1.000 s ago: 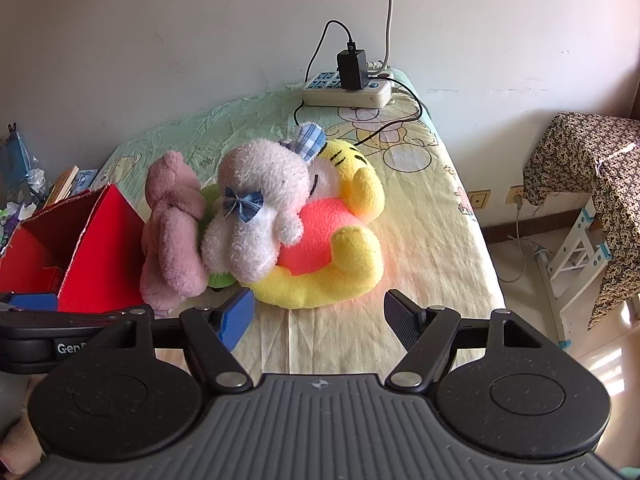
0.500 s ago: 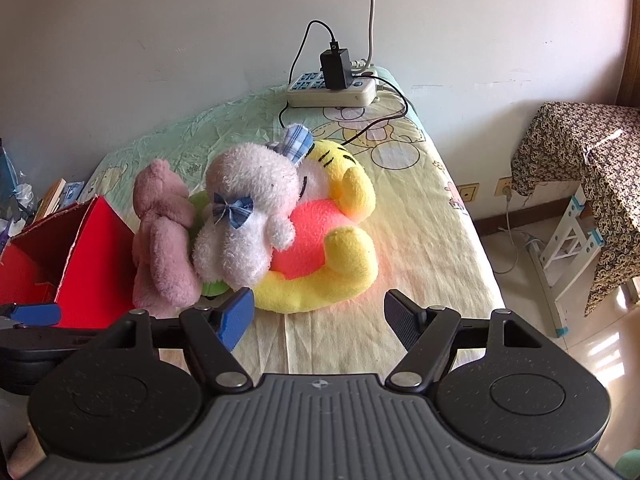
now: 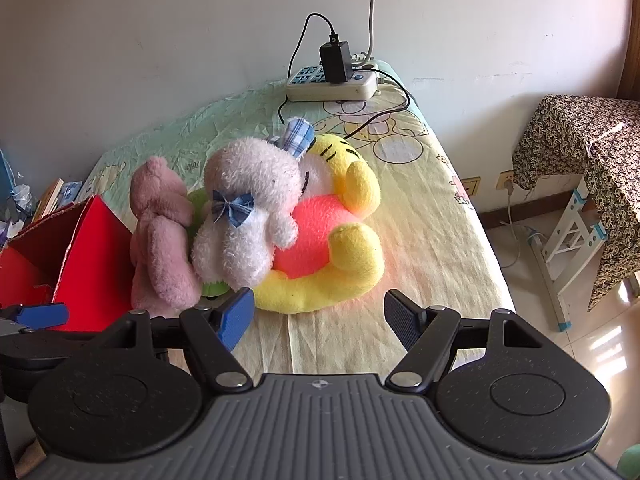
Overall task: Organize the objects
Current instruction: 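Move the right tool toward the mauve teddy bear, then close the right gripper on the mauve teddy bear and lift it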
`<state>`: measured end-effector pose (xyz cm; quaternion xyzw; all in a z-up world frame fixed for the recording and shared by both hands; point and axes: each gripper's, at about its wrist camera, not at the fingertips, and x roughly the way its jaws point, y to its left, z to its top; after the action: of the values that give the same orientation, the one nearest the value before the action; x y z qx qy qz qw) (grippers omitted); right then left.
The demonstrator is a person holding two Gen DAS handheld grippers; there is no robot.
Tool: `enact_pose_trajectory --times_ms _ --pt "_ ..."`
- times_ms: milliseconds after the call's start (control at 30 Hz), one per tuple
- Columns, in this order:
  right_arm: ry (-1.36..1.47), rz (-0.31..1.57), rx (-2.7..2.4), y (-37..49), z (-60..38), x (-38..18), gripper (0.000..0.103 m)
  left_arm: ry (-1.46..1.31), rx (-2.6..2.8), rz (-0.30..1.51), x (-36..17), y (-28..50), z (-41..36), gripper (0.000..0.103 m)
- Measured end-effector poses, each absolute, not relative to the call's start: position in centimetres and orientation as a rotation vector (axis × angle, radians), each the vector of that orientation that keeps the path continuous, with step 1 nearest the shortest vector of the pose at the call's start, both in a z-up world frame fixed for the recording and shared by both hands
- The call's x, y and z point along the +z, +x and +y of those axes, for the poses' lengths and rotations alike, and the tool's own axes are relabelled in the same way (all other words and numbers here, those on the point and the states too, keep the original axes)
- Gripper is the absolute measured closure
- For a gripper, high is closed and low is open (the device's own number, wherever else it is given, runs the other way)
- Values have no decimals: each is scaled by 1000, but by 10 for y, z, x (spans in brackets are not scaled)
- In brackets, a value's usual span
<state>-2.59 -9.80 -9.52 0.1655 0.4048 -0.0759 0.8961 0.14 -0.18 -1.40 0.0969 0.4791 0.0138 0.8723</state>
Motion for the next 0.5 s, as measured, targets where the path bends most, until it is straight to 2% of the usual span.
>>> enact_pose_trajectory --times_ms 233,400,500 --pt "374 836 -161 -21 -109 -97 29 -23 -180 1026 -24 6 17 1" --pt "449 818 -110 -12 -122 -95 30 -54 -176 955 -17 7 21 1" --pt "513 814 -58 -3 -129 -94 34 -55 -244 967 -13 13 20 1"
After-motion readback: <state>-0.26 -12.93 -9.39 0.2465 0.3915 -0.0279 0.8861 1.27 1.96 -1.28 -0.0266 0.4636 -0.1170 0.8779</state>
